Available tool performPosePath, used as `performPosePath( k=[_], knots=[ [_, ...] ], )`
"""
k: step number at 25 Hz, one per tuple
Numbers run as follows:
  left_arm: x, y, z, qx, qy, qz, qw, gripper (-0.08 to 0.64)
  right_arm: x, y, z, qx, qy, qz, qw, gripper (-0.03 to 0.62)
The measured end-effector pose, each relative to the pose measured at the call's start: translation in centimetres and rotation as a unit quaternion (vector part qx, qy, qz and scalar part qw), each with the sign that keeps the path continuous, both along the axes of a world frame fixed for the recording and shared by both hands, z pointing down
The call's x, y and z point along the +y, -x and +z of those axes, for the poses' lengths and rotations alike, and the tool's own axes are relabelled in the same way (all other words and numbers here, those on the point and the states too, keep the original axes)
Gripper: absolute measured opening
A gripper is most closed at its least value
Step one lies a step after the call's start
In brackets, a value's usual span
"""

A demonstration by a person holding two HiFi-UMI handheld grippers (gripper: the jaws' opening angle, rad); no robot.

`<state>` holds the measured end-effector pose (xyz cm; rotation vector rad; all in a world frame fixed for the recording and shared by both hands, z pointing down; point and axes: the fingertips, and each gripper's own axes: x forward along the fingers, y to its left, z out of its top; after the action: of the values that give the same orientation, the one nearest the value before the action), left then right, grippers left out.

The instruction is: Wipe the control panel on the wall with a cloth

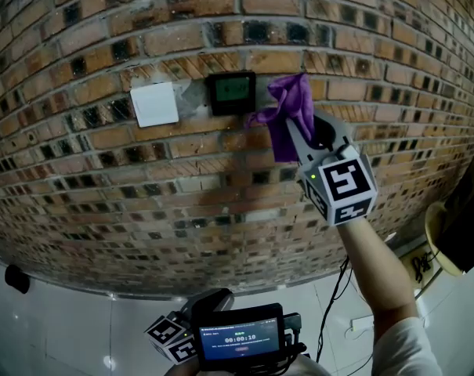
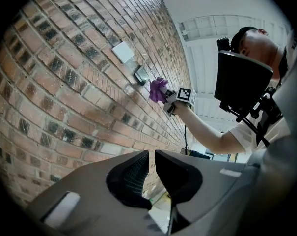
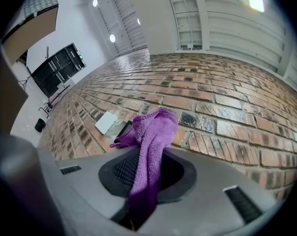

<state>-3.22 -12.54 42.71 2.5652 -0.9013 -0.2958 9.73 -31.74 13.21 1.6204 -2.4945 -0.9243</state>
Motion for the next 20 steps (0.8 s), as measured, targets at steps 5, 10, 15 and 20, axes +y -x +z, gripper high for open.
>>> performPosePath(
  k=[5, 10, 15, 20],
  knots=[
    [-0.1, -0.1, 0.0, 0.000, 0.000, 0.002, 1.0000, 0.034, 0.8, 0.2, 0.9, -0.002, 0.005, -0.006, 1.000, 0.083],
    [-0.1, -0.2, 0.0, -0.001, 0.002, 0.002, 1.0000, 0.034, 0.9, -0.3, 1.4, -0.005, 0.011, -0.002, 1.000, 0.083],
    [0.0, 0.0, 0.0, 0.000, 0.003, 0.001, 1.0000, 0.034, 1.1, -0.8, 2.4, -0.008, 0.021, 0.002, 1.000, 0.083],
    [0.0, 0.0, 0.0, 0.000, 0.003, 0.003, 1.0000, 0.034, 1.5, -1.5, 3.7, -0.012, 0.031, 0.004, 0.999, 0.083]
  ],
)
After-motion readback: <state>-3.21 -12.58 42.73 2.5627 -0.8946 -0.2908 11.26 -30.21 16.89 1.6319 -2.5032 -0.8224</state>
